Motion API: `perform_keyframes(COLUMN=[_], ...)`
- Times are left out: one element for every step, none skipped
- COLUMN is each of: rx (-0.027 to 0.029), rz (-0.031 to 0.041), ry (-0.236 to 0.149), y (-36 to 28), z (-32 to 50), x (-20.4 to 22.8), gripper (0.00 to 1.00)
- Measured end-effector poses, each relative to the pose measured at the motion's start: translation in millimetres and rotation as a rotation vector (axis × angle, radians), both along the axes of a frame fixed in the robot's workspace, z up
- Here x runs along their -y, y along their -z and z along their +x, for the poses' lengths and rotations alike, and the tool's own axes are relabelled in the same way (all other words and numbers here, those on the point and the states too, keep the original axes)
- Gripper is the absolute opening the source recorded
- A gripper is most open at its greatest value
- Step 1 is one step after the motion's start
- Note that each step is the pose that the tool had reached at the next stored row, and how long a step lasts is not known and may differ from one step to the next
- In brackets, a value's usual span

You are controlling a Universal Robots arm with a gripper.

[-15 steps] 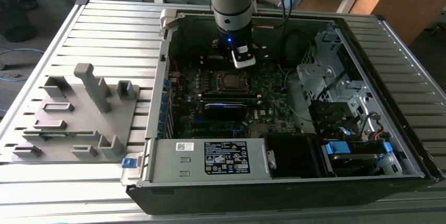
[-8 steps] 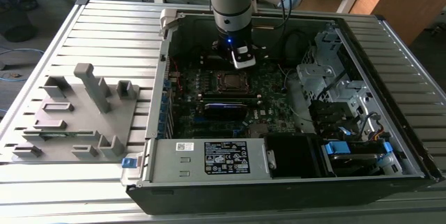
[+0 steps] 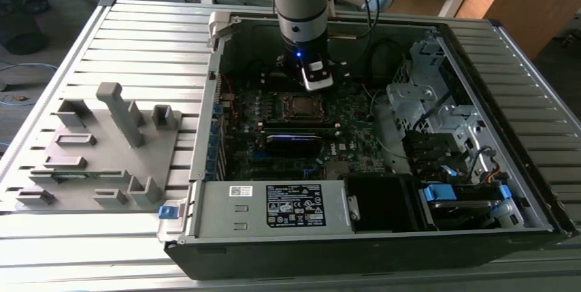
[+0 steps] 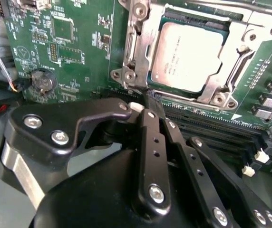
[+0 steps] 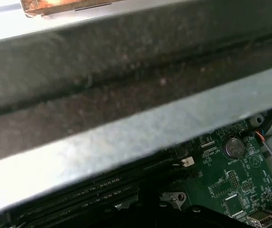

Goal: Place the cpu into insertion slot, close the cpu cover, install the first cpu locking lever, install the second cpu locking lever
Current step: 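Install the first cpu locking lever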

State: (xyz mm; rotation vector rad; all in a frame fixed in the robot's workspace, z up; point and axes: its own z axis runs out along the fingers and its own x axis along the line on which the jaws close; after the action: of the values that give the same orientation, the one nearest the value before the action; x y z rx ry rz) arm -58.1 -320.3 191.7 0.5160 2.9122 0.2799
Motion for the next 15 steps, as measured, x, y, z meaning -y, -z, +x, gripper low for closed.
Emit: perform_keyframes(rx=[-0.0001,-0.0002,0.0,0.0002,0.0002,0.0001,-0.0002,0.0,0.0,-0.0002,-0.0003,-0.0003,-0.0004,-0.0006,-0.0008], rz=[-0.0002,0.0007,0.0041,0.0083,0.0098,0.0102,0.0102,0.0104,0.0104,0.0103,0.0102,0.0103,0.0102,0.0102,0.0101], ry=[0.0,0.0,0.0,0.0,0.0,0.0,0.0,0.0,0.0,0.0,0.0,0.0,0.0,0.0,0.0], y=[0.0,0.0,0.2,0.2,0.2,-0.1,-0.7,-1.3,-2.0,-3.0,-4.2,-5.3,-6.4,-7.6,-8.6], z=[0.0,-0.1,-0.1,0.0,-0.1,0.0,0.0,0.0,0.0,0.0,0.0,0.0,0.0,0.0,0.0], x=[0.0,0.0,0.0,0.0,-0.1,-0.1,-0.1,-0.1,-0.1,-0.1,-0.1,-0.1,-0.1,-0.1,0.0], gripper=[0.11,0.11,0.11,0.11,0.11,0.11,0.11,0.11,0.11,0.11,0.11,0.11,0.11,0.11,0.11])
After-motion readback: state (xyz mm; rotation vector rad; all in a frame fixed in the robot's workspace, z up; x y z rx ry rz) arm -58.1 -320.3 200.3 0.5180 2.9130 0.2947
